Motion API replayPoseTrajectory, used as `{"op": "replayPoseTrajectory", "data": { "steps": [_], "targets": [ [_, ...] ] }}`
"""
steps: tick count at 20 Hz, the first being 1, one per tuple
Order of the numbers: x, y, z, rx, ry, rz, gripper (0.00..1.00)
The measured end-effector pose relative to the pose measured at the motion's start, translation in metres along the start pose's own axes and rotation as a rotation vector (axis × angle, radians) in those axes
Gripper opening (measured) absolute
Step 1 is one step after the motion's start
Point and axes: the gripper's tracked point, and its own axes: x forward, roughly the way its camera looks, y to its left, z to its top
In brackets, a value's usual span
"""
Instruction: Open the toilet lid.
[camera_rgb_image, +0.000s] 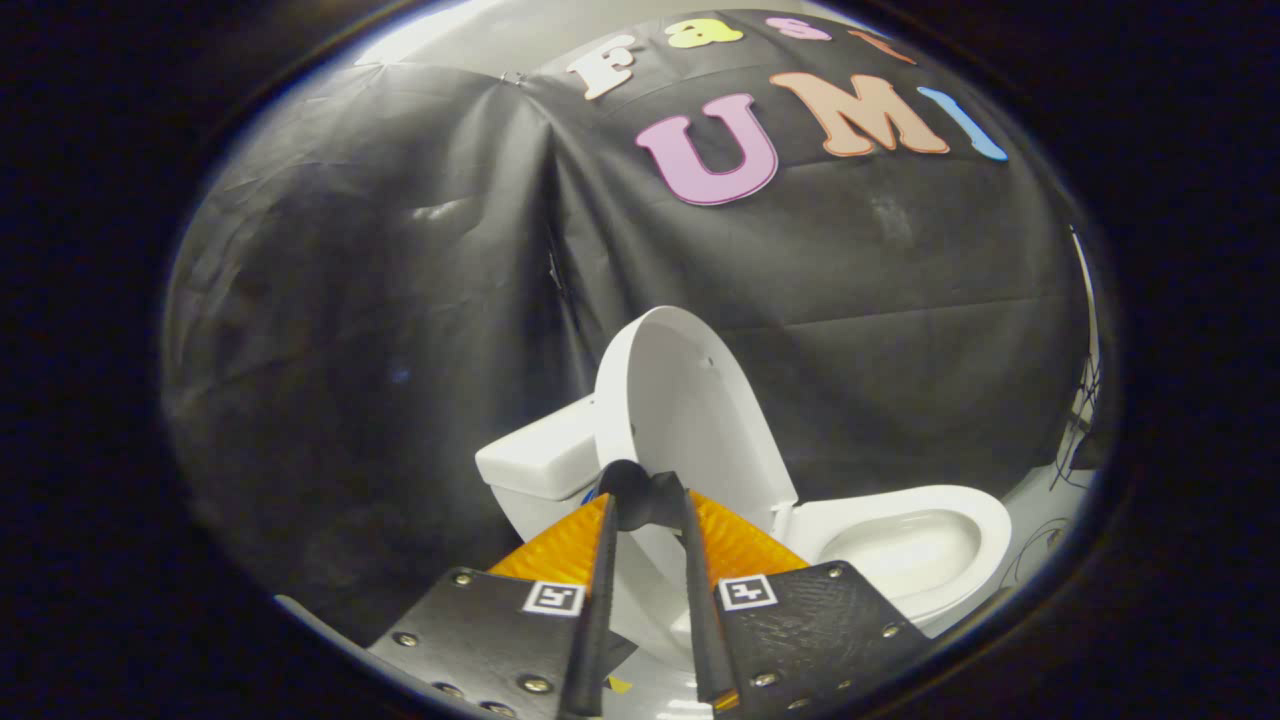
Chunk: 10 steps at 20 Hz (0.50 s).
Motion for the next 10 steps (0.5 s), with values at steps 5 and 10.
{"op": "replayPoseTrajectory", "data": {
  "steps": [5, 10],
  "targets": [
    [-0.017, -0.024, 0.011, 0.050, 0.004, -0.050, 0.67],
    [-0.038, -0.056, 0.020, 0.034, 0.011, -0.108, 0.86]
  ]
}}
